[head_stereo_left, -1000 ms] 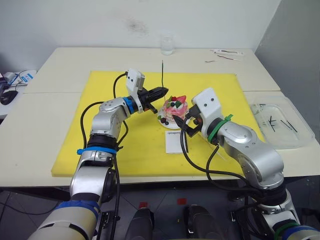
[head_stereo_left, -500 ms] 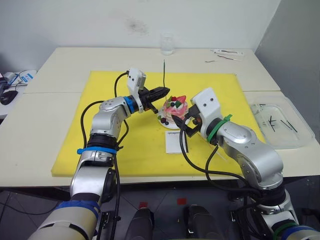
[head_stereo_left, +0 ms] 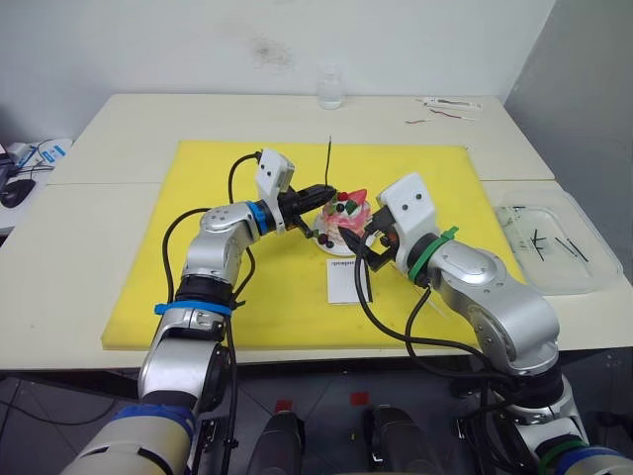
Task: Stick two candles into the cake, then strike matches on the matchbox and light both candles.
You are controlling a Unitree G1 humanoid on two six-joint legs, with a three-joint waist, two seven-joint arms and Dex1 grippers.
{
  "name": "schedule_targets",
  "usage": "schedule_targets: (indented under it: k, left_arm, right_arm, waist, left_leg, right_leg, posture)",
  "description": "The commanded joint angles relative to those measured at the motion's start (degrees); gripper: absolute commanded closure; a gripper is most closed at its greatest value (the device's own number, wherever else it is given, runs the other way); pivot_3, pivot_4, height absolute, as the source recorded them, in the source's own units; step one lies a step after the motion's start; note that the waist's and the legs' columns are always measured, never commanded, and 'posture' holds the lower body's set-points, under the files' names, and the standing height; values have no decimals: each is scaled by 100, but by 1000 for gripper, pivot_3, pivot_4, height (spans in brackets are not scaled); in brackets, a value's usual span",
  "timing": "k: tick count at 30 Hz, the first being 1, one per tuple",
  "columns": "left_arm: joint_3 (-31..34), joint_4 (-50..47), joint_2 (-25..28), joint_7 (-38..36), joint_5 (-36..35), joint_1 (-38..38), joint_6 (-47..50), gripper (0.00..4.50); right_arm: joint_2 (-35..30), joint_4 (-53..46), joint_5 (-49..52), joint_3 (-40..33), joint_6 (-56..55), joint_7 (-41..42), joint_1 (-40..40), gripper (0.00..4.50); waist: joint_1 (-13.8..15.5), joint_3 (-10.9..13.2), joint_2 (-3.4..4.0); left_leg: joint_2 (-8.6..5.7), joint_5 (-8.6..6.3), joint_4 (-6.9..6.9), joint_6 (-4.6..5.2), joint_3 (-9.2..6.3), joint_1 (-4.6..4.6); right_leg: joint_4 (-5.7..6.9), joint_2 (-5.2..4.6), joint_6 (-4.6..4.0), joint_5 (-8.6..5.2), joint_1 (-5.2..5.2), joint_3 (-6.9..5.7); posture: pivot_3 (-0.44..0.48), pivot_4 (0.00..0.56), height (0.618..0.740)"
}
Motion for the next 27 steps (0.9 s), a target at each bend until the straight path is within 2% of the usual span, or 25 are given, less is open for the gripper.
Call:
schedule_targets:
  k: [1, 20, 24, 27]
  left_arm:
    - [-90, -235, -49, -9, 126, 108, -422, 4500]
    - [-159, -15, -154, 214, 432, 225, -1078, 4500]
    - [-112, -91, -140, 199, 366, 209, -1048, 3416]
    - [-80, -182, -102, 207, 340, 181, -1040, 2404]
  right_arm:
    - [6, -176, 2, -157, -37, -40, -8, 23]
    - [0, -50, -22, -146, -149, 19, -33, 23]
    - [7, -44, -20, -146, -164, 19, -23, 0]
    - [15, -49, -23, -129, -174, 16, -7, 0]
  waist:
    - [0, 0, 0]
    - [5, 0, 0]
    - [3, 0, 0]
    - [2, 0, 0]
  left_leg:
    - [0, 0, 0, 0, 0, 0]
    - [-1, 0, 2, 0, -1, 0]
    - [-1, 0, 2, 0, -1, 0]
    - [-1, 0, 2, 0, -1, 0]
  right_leg:
    - [0, 0, 0, 0, 0, 0]
    - [1, 0, 1, 0, 2, 0]
    - [1, 0, 1, 0, 2, 0]
    - [1, 0, 1, 0, 1, 0]
  posture:
    - [0, 150, 740]
    - [0, 150, 740]
    - [0, 150, 740]
    - [0, 150, 740]
